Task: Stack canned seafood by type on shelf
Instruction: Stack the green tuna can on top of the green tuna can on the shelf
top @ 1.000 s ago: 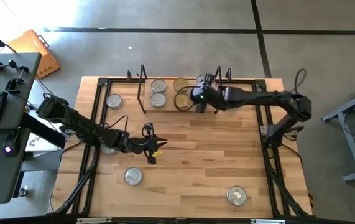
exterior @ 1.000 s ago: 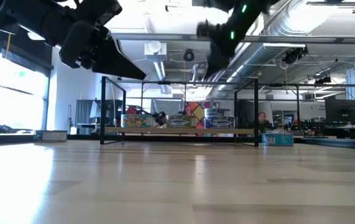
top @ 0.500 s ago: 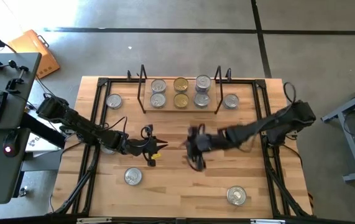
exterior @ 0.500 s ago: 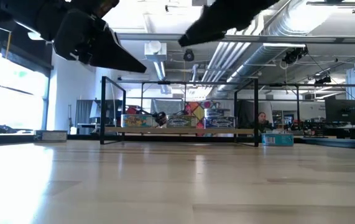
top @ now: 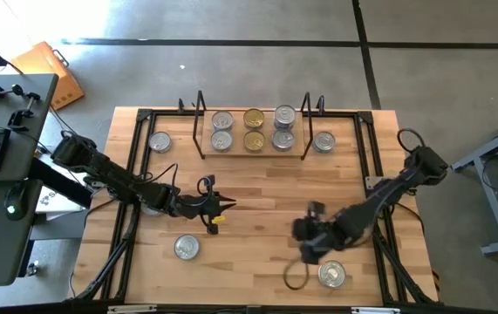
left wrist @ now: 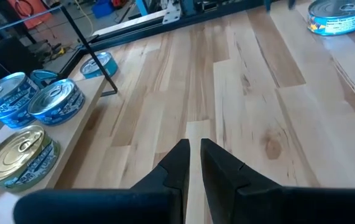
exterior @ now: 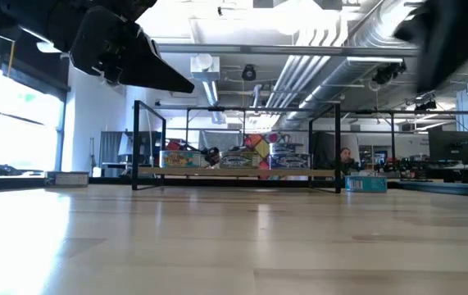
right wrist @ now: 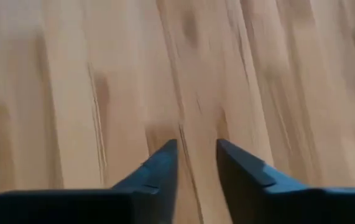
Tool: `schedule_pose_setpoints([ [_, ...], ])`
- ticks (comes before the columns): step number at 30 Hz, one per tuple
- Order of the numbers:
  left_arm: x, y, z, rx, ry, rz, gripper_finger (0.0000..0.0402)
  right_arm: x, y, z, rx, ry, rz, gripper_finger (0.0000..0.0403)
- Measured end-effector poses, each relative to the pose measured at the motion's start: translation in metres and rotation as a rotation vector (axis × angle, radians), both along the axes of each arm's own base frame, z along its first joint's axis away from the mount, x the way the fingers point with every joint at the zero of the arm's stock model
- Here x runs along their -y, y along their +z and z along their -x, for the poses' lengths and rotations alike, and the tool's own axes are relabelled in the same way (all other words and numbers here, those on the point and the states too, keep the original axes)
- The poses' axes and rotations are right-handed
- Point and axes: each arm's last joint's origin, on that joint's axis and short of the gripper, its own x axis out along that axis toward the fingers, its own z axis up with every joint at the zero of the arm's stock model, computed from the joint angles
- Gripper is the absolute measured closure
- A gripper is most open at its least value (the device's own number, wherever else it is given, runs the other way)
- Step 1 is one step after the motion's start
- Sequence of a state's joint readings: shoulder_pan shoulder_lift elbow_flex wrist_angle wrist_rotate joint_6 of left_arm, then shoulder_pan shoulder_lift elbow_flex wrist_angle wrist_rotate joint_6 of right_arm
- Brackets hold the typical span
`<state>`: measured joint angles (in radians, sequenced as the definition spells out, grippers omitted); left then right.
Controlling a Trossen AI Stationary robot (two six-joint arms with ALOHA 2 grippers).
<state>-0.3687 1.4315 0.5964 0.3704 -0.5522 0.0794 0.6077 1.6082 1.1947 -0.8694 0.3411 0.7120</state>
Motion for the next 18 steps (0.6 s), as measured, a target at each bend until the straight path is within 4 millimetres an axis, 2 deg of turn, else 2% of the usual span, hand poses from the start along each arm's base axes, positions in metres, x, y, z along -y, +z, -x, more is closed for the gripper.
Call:
schedule_pose_setpoints([
  [3, 0.0, 0.0, 0.0, 0.003, 0.0, 0.001, 0.0371, -0.006, 0.003, 0.02, -0.093, -0.061, 0.035, 0.0356],
  [6, 0.0, 0.0, 0.0, 0.004, 0.0, 0.002, 0.0371, -0.007, -0.003, 0.033, -0.162, -0.118, 0.017, 0.0393],
  [10, 0.004, 0.001, 0.001, 0.009, -0.014, 0.003, 0.0371, -0.011, -0.019, 0.049, -0.305, -0.193, -0.088, 0.0392],
  [13, 0.013, 0.011, 0.008, 0.046, -0.054, 0.016, 0.0371, -0.02, -0.028, 0.059, -0.394, -0.275, -0.217, 0.0393],
  [16, 0.02, 0.026, 0.021, 0.078, -0.084, -0.002, 0.0371, -0.034, -0.034, 0.062, -0.388, -0.304, -0.345, 0.04],
  [18, 0.024, 0.035, 0.031, 0.079, -0.103, -0.015, 0.0371, -0.042, -0.038, 0.06, -0.306, -0.273, -0.396, 0.0402],
])
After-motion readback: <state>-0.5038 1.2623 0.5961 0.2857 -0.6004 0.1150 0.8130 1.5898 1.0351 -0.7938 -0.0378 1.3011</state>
